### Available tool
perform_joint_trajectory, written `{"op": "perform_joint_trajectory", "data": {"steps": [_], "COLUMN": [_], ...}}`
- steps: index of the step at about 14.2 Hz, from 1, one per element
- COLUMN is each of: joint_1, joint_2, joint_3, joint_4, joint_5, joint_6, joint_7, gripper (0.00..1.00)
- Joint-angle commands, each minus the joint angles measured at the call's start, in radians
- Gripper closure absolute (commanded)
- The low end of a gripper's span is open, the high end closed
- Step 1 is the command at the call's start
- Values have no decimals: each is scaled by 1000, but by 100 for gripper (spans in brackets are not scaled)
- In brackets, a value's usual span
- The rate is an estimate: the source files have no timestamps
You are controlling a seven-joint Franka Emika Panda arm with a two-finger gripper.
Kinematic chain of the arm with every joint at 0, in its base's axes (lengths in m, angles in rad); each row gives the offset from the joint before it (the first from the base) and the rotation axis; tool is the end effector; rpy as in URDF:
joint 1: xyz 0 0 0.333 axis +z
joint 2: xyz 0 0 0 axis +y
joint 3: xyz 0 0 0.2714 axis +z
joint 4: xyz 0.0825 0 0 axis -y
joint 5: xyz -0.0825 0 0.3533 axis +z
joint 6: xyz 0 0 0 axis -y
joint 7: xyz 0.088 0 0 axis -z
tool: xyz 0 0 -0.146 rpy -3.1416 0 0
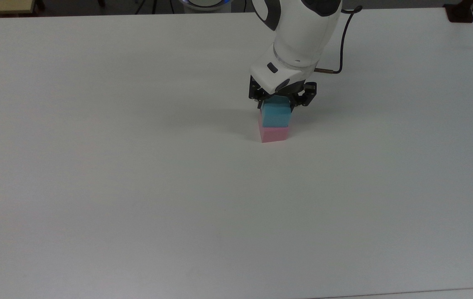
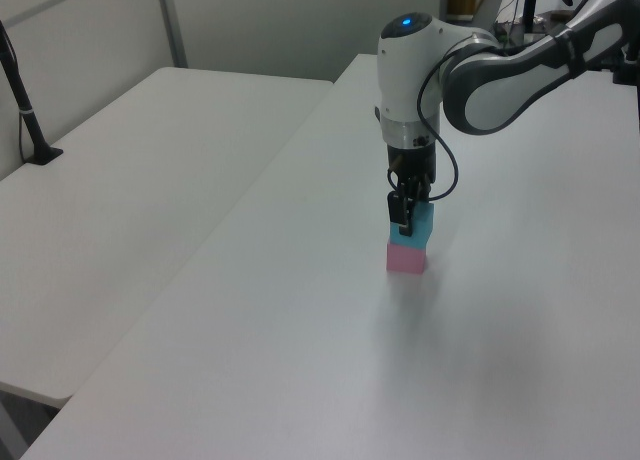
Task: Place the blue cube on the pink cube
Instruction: 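Open the gripper and raise it away from the stacked cubes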
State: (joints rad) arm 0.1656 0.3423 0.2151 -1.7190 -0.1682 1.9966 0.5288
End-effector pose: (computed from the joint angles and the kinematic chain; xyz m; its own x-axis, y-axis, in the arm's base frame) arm 0.5638 0.2013 0.3204 0.9963 -0.0848 -0.0106 -0.0834 -0.9919 0.0957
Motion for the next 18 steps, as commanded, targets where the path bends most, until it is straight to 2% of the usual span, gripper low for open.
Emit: {"op": "perform_joint_trajectory", "data": {"steps": [1,4,6,8,13,14,16,18], "joint_1": [15,15,5,-36,-123,-135,-129,-124], "joint_2": [6,-2,-40,-86,-204,-238,-304,-353], "joint_3": [-5,-3,-3,-5,-23,-46,-126,-196], "joint_4": [-10,-7,-5,-1,56,58,59,78], "joint_5": [-57,-56,-50,-44,-13,-5,38,61], "joint_6": [21,10,-10,-54,-261,-295,-328,-349], "joint_7": [65,65,59,40,-151,-199,-298,-342], "gripper": [0,0,0,0,0,0,0,0]}}
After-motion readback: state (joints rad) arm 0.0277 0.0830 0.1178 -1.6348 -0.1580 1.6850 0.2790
